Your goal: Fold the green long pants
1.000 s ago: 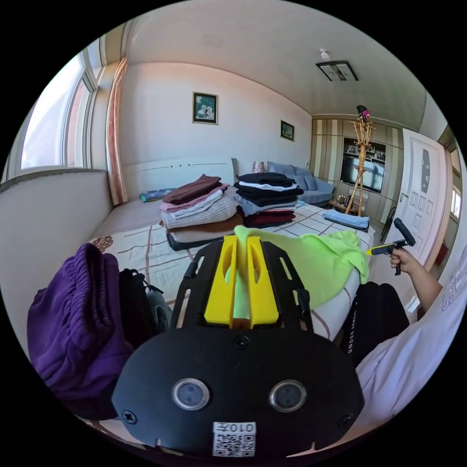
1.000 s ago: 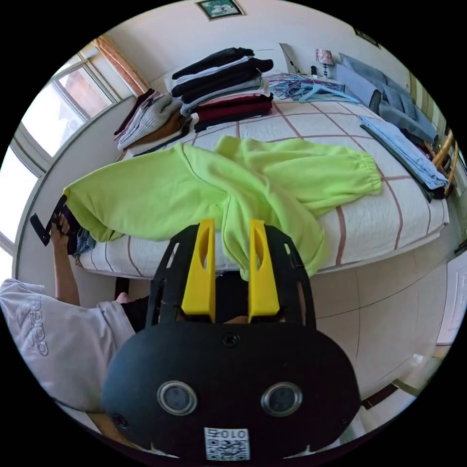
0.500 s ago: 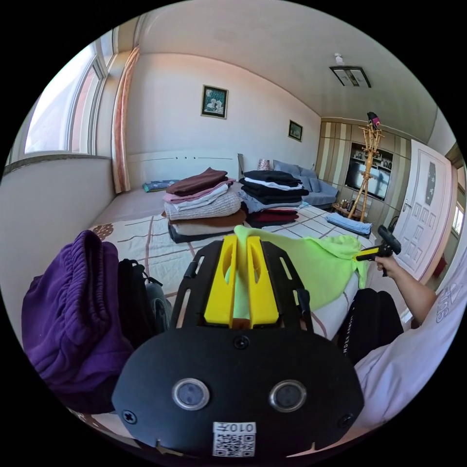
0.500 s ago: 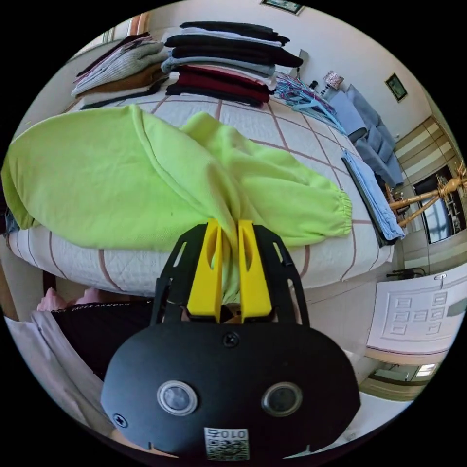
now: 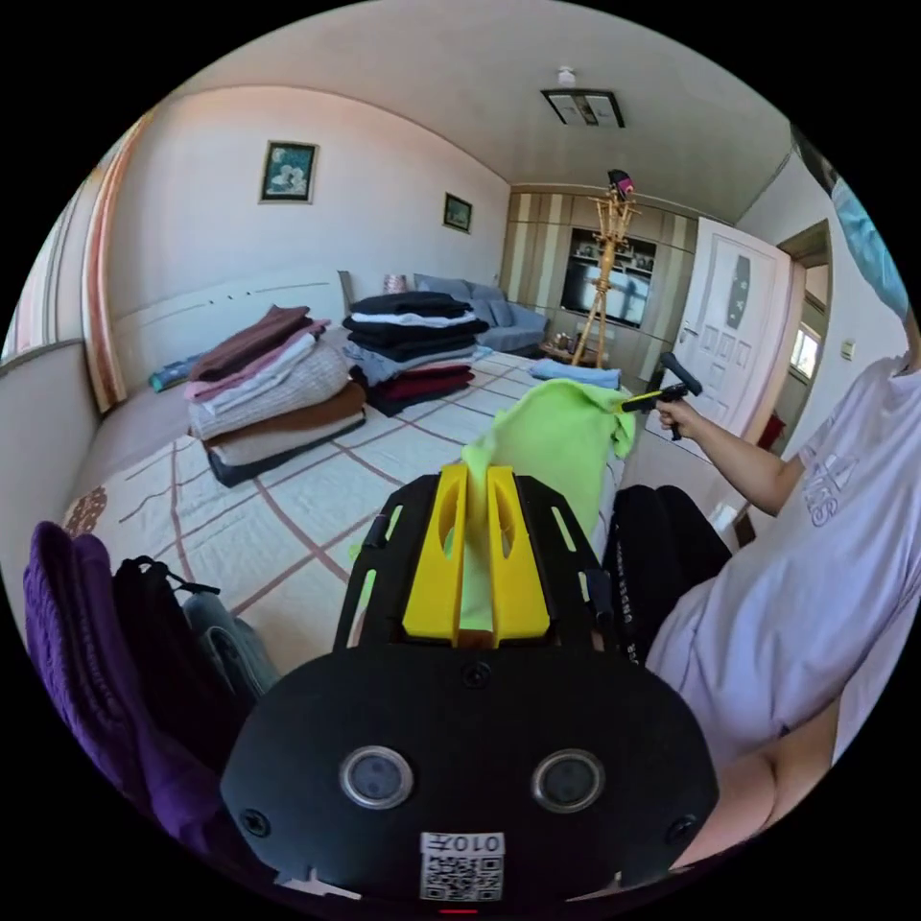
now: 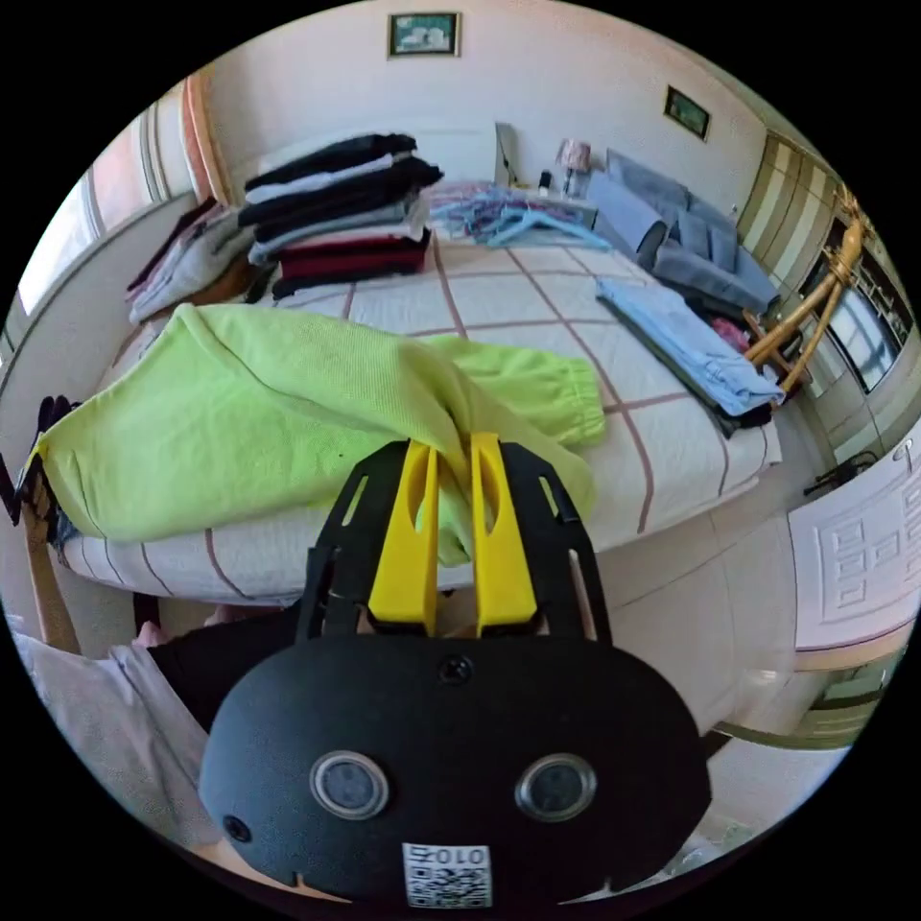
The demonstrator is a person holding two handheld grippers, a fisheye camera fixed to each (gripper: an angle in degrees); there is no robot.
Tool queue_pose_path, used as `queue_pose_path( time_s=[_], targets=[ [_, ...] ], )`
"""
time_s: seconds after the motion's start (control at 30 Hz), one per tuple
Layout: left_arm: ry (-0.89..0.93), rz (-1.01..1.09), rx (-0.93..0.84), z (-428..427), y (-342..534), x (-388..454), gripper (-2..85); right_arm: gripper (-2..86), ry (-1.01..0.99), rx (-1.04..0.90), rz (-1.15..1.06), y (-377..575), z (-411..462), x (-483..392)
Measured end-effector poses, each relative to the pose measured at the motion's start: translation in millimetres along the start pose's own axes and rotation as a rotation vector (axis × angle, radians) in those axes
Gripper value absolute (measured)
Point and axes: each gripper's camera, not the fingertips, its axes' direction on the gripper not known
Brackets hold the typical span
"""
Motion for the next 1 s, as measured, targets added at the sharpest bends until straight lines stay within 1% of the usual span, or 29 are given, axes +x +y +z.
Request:
queue_pose_path(
  time_s=[0.03,0.07,0.1,0.17,0.27,0.4,0.5,0.63,0.77,0.93,1.0],
  targets=[
    [0.052,0.012,-0.053,12,0,1,3.2,6.4,0.017,-0.014,-0.011,2,7,-1],
    [0.064,0.034,-0.109,24,0,6,3.6,7.2,0.021,0.001,-0.024,6,13,-4],
    [0.046,0.040,-0.130,29,0,9,3.9,8.1,-0.003,0.024,-0.008,10,16,-3],
    [-0.072,0.056,-0.168,41,0,17,4.9,9.7,-0.028,0.047,0.017,11,19,2],
    [-0.106,0.015,-0.179,53,-9,10,6.8,12.3,-0.016,0.047,0.021,5,21,11],
    [-0.153,0.026,-0.191,78,-30,2,9.5,15.3,0.087,0.011,-0.082,-16,22,7],
    [-0.115,-0.019,-0.213,110,-47,-19,11.7,16.8,0.088,0.020,-0.144,-30,21,4],
    [-0.129,-0.100,-0.364,175,-60,-45,13.7,18.3,0.125,-0.026,-0.196,-48,37,7],
    [-0.147,-0.130,-0.566,233,-63,-48,14.3,19.7,0.042,-0.069,-0.143,-66,60,34],
    [-0.202,-0.088,-0.678,266,-71,-36,13.5,21.0,-0.024,-0.096,-0.120,-81,78,55],
    [-0.210,-0.096,-0.696,273,-72,-36,12.7,20.4,-0.108,-0.121,-0.058,-87,88,72]
  ],
)
